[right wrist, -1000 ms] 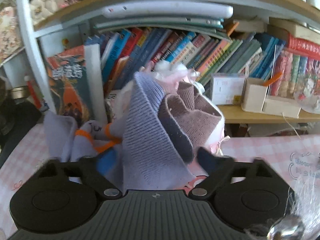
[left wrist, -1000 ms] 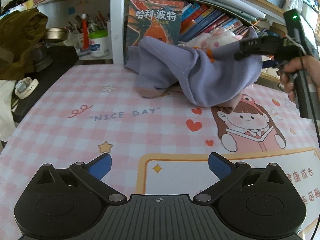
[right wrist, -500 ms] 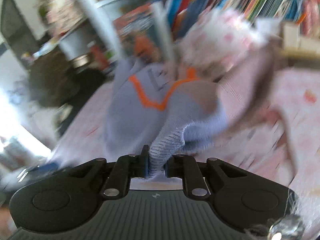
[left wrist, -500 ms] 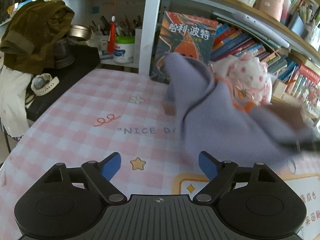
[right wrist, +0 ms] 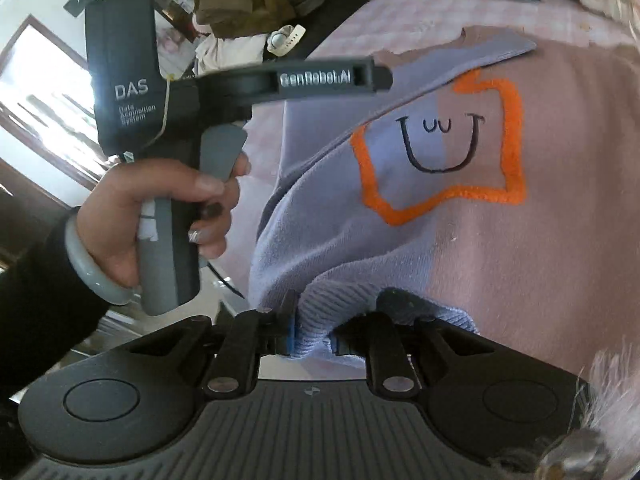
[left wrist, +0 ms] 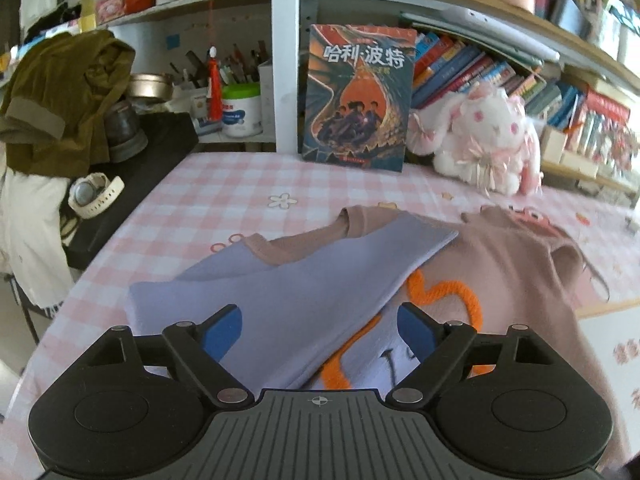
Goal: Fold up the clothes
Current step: 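Lift and shake out the sweater with the right gripper, then release, then grasp the pink sleeve with the right gripper while the left gripper grasps the lavender sleeve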
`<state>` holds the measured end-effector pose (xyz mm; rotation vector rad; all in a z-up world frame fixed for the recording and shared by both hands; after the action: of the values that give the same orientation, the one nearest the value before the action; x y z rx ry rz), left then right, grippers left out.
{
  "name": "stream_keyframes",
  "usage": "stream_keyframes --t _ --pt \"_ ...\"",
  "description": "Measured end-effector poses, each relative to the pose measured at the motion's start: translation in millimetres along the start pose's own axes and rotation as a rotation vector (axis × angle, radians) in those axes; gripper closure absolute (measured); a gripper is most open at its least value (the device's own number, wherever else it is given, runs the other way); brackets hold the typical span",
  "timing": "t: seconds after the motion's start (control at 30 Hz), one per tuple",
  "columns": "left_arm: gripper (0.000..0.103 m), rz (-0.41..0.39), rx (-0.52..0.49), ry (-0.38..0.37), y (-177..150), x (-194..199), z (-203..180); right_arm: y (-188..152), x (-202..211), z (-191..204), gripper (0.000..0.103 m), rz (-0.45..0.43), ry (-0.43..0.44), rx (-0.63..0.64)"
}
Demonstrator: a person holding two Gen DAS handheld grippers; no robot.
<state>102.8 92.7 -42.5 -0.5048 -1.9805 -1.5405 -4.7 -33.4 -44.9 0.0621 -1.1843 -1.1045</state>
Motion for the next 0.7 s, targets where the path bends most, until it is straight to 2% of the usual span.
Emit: stream_keyframes --t 0.23,0.3,0.4,0.43,0.53,0.63,0.7 --pt "0.015 0.003 -0.128 -0.007 -5 -6 -12 0 31 -13 0.075 -0.019 -0.001 -0.070" --pt "0.015 0.016 -0.195 -0.005 -9 -14 -23 1 46 -21 0.067 -0.038 0.002 -0.093" --pt "0.015 0.038 -0.270 0.006 -14 -31 -37 0 76 -39 0.061 -0.081 -0.023 -0.124" --pt "0.016 0.044 -0.279 0.009 -16 -37 -40 1 82 -49 0.057 -0.088 -0.072 -0.121" --pt "0.015 0.048 -0.300 0.031 -15 -51 -49 5 102 -78 0.056 -0.107 -0.221 -0.112" --pt "0.015 0.031 -0.307 0.042 -6 -58 -55 11 104 -117 0.056 -0.111 -0.387 -0.098" --pt "0.016 0.015 -0.302 0.043 1 -60 -60 16 98 -142 0.056 -0.111 -0.454 -0.110"
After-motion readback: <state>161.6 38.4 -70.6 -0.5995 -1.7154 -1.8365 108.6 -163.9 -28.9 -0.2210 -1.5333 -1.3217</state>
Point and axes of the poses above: each gripper's, at about its wrist camera, not at the fingertips, and x roughly against the way its jaws point, z to its left, y to its top, the point moved 9 cm from there along -x, roughly the way its jaws point, and after that the axes turned 13 degrees about x, right-handed, at the moved point
